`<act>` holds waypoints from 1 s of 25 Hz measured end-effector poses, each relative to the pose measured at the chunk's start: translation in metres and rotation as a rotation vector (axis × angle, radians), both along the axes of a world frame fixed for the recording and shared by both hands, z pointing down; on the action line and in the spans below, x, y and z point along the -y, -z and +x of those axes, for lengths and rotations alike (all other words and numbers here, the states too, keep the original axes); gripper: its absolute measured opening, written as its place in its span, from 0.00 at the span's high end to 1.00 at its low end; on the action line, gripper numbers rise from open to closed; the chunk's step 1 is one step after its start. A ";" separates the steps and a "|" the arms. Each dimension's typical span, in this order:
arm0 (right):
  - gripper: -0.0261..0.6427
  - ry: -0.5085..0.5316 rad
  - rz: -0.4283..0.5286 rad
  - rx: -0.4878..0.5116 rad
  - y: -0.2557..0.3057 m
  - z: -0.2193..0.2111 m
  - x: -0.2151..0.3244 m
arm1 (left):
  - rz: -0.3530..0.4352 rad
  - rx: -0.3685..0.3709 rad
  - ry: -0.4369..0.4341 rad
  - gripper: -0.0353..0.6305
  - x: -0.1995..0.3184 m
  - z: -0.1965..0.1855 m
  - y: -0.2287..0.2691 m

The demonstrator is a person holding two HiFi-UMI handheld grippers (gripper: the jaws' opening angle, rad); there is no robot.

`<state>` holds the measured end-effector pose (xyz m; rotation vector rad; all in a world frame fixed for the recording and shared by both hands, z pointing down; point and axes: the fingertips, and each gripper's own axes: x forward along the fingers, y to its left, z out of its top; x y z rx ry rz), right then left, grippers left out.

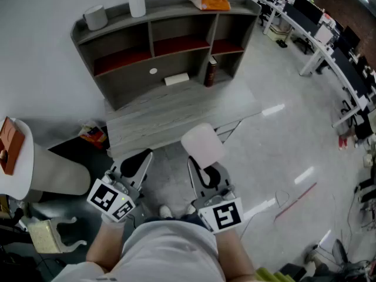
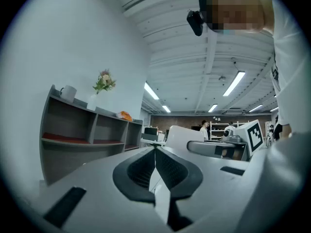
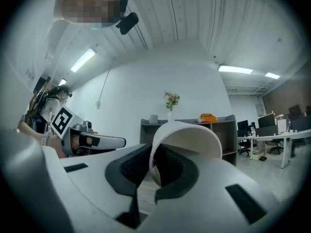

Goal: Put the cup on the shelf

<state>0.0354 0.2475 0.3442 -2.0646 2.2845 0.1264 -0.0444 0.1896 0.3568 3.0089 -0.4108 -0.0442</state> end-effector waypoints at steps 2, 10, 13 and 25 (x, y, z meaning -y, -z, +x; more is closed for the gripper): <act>0.91 -0.005 -0.002 0.005 0.000 -0.005 0.003 | -0.002 -0.002 -0.002 0.92 0.002 -0.005 -0.001; 0.91 -0.014 0.000 0.030 -0.004 -0.027 0.022 | 0.002 -0.007 0.001 0.92 0.020 -0.032 -0.004; 0.91 -0.016 0.013 0.024 -0.005 -0.035 0.028 | 0.006 -0.005 0.006 0.92 0.029 -0.044 -0.004; 0.91 -0.022 0.014 0.031 -0.018 -0.012 0.069 | 0.010 0.028 0.027 0.92 0.067 -0.032 -0.016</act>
